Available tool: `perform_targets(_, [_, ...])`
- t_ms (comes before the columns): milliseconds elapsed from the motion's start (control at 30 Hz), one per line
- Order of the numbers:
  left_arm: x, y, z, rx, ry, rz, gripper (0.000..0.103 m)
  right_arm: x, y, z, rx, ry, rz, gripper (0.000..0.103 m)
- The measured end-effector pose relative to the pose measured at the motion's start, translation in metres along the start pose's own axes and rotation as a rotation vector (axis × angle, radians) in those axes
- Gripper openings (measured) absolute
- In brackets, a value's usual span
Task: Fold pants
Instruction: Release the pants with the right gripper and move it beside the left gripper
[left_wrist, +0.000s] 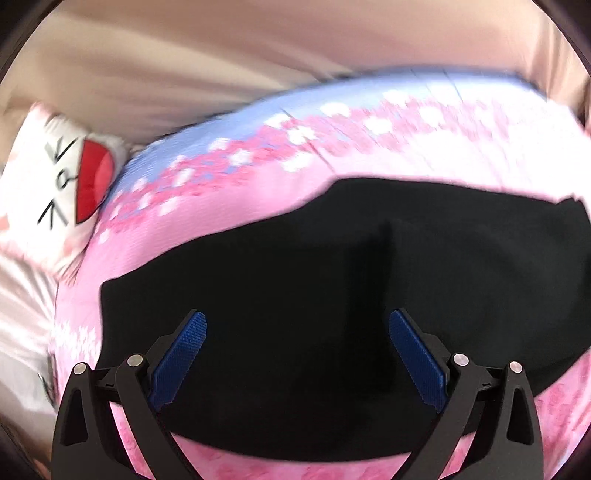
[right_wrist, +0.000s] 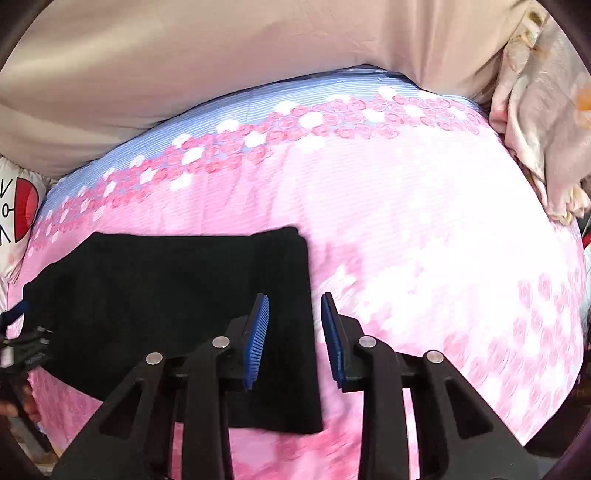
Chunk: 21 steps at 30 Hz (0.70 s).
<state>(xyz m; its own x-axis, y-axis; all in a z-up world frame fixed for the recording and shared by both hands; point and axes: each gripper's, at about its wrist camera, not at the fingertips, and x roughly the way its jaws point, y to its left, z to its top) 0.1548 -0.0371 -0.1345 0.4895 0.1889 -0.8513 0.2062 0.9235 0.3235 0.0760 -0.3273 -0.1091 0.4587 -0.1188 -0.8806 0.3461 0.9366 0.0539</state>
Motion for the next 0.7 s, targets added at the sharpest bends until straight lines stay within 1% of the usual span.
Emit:
perform_targets(67, [0.016,-0.019,0.000,0.044,0.035,0.068,0.098,0.012,0.017,0.008,-0.077,0.013,0.032,0.029])
perform_targets(100, [0.018,-0.022,-0.001,0.045,0.032,0.079,0.098,0.026,0.029,0.012,-0.138,0.032,0.047,0.029])
perform_targets(167, [0.017,-0.027,-0.002,0.039,0.016,0.108,0.098,0.054,0.031,0.015,-0.199,0.077,0.017,0.026])
perform_targets(200, [0.017,-0.029,-0.003,0.040,0.014,0.121,0.098,0.069,0.028,0.019,-0.195,0.092,0.009,0.026])
perform_targets(233, [0.017,-0.031,-0.003,0.042,0.011,0.130,0.098,0.072,0.019,0.024,-0.134,0.071,0.049,0.026])
perform_targets(267, [0.016,-0.033,-0.003,0.046,0.010,0.144,0.098,0.068,0.018,0.029,-0.087,0.061,0.050,0.025])
perform_targets(300, [0.015,-0.034,-0.003,0.050,0.011,0.154,0.098,0.059,0.018,0.035,-0.067,0.035,0.036,0.025])
perform_targets(333, [0.015,-0.034,-0.004,0.049,0.012,0.158,0.098,0.045,0.023,0.038,-0.068,-0.008,0.050,0.028])
perform_targets(367, [0.015,-0.032,-0.004,0.035,0.015,0.153,0.098,0.038,0.029,0.038,-0.083,-0.015,0.104,0.028])
perform_targets(400, [0.016,-0.029,-0.004,0.009,0.019,0.142,0.098,0.038,0.034,0.035,-0.110,0.001,0.137,0.026])
perform_targets(433, [0.017,-0.027,-0.004,-0.009,0.023,0.135,0.098,0.053,0.042,0.027,-0.192,0.058,0.113,0.026])
perform_targets(467, [0.018,-0.024,-0.004,-0.042,0.034,0.121,0.098,0.068,0.045,0.019,-0.243,0.099,0.060,0.025])
perform_targets(500, [0.018,-0.021,-0.003,-0.071,0.047,0.102,0.098,0.073,0.043,0.016,-0.261,0.087,0.068,0.025])
perform_targets(533, [0.017,-0.018,-0.003,-0.085,0.058,0.090,0.098,0.067,0.040,0.018,-0.239,0.064,0.084,0.026])
perform_targets(567, [0.014,-0.013,-0.003,-0.097,0.069,0.071,0.098,0.061,0.040,0.022,-0.210,0.074,0.079,0.026])
perform_targets(600, [0.010,-0.009,-0.005,-0.108,0.071,0.063,0.098,0.049,0.042,0.025,-0.186,0.052,0.074,0.029])
perform_targets(633, [0.006,-0.004,-0.008,-0.122,0.065,0.060,0.098,0.034,0.048,0.027,-0.177,0.011,0.107,0.029])
perform_targets(667, [-0.001,0.006,-0.013,-0.148,0.051,0.058,0.098,0.024,0.055,0.028,-0.178,0.001,0.147,0.029])
perform_targets(700, [-0.006,0.014,-0.019,-0.169,0.044,0.059,0.098,0.019,0.068,0.025,-0.191,0.019,0.191,0.029])
